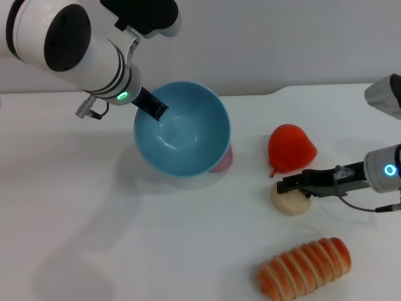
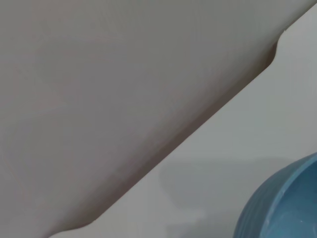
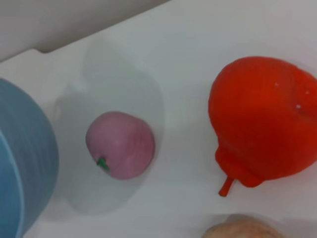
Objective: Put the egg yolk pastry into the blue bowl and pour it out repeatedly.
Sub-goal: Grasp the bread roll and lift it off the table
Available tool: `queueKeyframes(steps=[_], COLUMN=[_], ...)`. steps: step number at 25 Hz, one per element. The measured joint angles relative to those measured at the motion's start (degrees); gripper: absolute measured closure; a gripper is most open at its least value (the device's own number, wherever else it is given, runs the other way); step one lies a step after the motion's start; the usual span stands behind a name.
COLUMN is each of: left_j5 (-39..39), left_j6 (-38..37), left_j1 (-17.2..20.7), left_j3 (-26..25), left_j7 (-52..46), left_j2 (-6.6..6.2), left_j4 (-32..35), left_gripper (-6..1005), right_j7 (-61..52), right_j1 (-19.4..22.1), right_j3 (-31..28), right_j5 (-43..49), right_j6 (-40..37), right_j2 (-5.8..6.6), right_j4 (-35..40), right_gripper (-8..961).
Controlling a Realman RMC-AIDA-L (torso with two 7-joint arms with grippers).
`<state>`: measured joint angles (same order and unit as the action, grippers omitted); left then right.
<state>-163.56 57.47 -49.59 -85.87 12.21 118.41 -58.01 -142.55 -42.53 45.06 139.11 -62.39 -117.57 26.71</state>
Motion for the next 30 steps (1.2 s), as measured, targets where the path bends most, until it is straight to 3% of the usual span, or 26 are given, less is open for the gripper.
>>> queueKeyframes(steps=[4, 10, 15, 23, 30], left_j5=[0.0, 0.0, 0.0, 0.0, 0.0], left_j6=[-0.3, -0.8, -1.6, -1.6, -1.6], left_j1=[0.1, 0.2, 0.4, 0.4, 0.4], left_j3=[0.0, 0.0, 0.0, -0.2, -0.3], left_j7=[0.0, 0.0, 0.0, 0.0, 0.0], left_j2=[-0.02, -0.10, -0.12, -0.12, -0.07], left_j4=[0.0, 0.0, 0.4, 0.5, 0.5], left_gripper=[1000, 1000, 999, 1000, 1000], right_j7=[1.7, 2.1, 2.6, 8.2, 15.1], right_j1=[0.4, 0.6, 2.2, 4.3, 4.8], right_j3=[1.3, 3.3, 3.4, 3.3, 2.9], right_j5=[-0.1, -0.1, -0.9, -7.8, -21.6], right_j6=[-0.1, -0.6, -3.3, -6.8, -14.1], right_j2=[-0.50, -0.61, -1.10, -1.03, -0.11], right_j4=[1.2, 2.3, 6.9, 11.4, 15.7], right_gripper=[338, 496, 530, 602, 655])
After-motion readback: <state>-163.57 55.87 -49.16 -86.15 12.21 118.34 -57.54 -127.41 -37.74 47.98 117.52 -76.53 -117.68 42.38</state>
